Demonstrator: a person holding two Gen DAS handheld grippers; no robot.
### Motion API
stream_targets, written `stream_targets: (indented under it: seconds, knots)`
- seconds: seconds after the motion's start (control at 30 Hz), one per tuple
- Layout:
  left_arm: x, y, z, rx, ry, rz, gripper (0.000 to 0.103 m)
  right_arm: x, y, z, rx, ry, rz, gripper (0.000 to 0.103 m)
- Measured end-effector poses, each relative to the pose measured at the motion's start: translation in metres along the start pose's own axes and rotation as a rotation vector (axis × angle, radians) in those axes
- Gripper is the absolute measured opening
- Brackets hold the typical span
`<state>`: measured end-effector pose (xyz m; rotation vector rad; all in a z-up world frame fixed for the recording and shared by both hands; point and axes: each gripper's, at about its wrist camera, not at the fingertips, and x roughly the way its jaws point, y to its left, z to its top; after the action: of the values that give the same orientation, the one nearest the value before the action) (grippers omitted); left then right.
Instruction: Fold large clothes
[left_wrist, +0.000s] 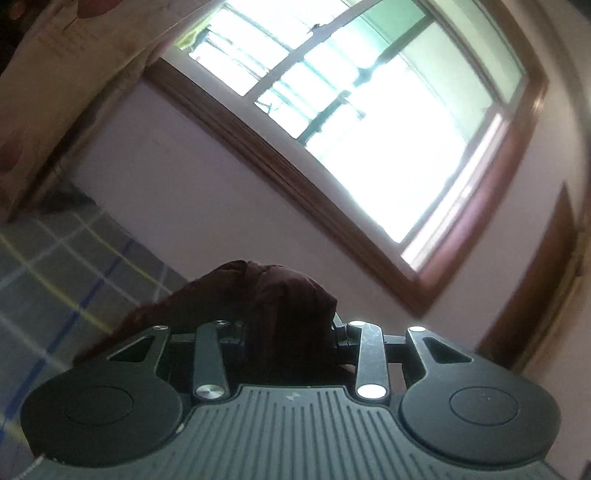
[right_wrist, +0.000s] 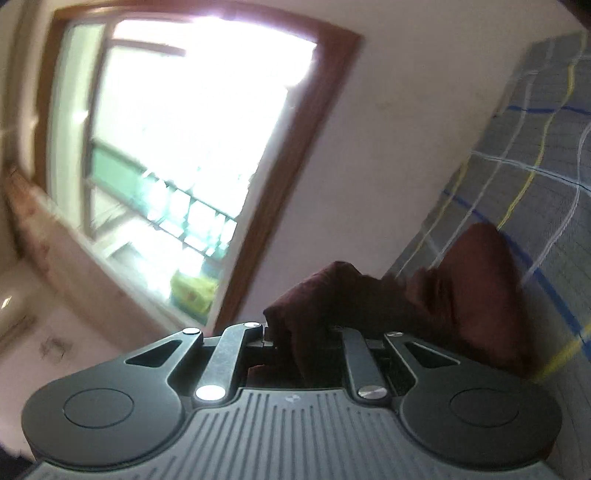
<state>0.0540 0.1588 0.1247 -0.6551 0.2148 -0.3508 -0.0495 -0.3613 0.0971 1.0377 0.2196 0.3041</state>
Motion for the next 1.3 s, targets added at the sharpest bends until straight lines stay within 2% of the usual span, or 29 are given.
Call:
stream_targets:
  seconds: [0.17, 0.3, 0.4, 0.47, 0.57, 0.6, 0.63, 0.7, 0.8, 0.9, 0.93, 0.97, 1.07, 1.13, 1.2, 1.23, 1.27, 1.3]
  knots:
    - [0.066, 0.017, 0.007, -0.054, 0.005, 0.071, 0.037, 0.056, -0.030, 0.027, 0.083, -0.040, -0.085, 0.013]
    - [0.108, 0.029, -0.001, 0.017, 0.006, 0.115, 0.040, 0.096, -0.054, 0.035, 0.102, -0.048, -0.144, 0.013]
    - [0.134, 0.041, -0.009, 0.051, 0.023, 0.151, 0.046, 0.130, -0.077, 0.037, 0.078, -0.037, -0.232, 0.012]
    - [0.152, 0.054, -0.013, 0.043, 0.033, 0.190, 0.057, 0.150, -0.094, 0.036, 0.073, -0.032, -0.301, 0.012]
    - [0.170, 0.074, -0.015, -0.006, 0.008, 0.234, 0.079, 0.172, -0.106, 0.032, 0.036, -0.035, -0.376, 0.012]
    - [0.173, 0.078, -0.015, -0.014, 0.000, 0.264, 0.096, 0.178, -0.107, 0.031, 0.017, -0.038, -0.395, 0.012]
    - [0.176, 0.082, -0.016, -0.018, -0.002, 0.301, 0.101, 0.184, -0.106, 0.029, -0.014, -0.040, -0.418, 0.012]
    - [0.180, 0.088, -0.020, -0.010, 0.001, 0.341, 0.102, 0.192, -0.107, 0.025, -0.043, -0.036, -0.454, 0.012]
    - [0.179, 0.088, -0.026, 0.019, 0.014, 0.376, 0.102, 0.197, -0.119, 0.025, -0.028, -0.019, -0.455, 0.012]
    - [0.162, 0.078, -0.020, 0.021, -0.011, 0.346, 0.102, 0.186, -0.124, 0.032, 0.048, 0.001, -0.424, 0.015]
    - [0.156, 0.074, -0.016, 0.021, -0.022, 0.336, 0.102, 0.178, -0.118, 0.036, 0.070, 0.004, -0.428, 0.020]
    - [0.152, 0.066, -0.012, 0.037, -0.036, 0.327, 0.102, 0.171, -0.108, 0.040, 0.045, 0.000, -0.432, 0.025]
    - [0.137, 0.032, 0.001, 0.146, -0.048, 0.262, 0.102, 0.153, -0.060, 0.039, -0.180, -0.031, -0.405, 0.027]
    - [0.136, 0.008, 0.004, 0.240, -0.030, 0.216, 0.102, 0.148, -0.024, 0.029, -0.357, -0.047, -0.388, 0.027]
    - [0.138, -0.013, 0.002, 0.321, 0.002, 0.174, 0.102, 0.155, 0.003, 0.017, -0.519, -0.026, -0.373, 0.027]
    - [0.140, -0.022, 0.000, 0.346, 0.013, 0.147, 0.102, 0.159, 0.011, 0.014, -0.588, -0.022, -0.388, 0.027]
    - [0.141, -0.029, -0.002, 0.360, 0.019, 0.130, 0.102, 0.165, 0.020, 0.010, -0.663, -0.035, -0.449, 0.027]
    - [0.142, -0.034, -0.004, 0.368, 0.020, 0.122, 0.103, 0.169, 0.022, 0.011, -0.680, -0.054, -0.499, 0.027]
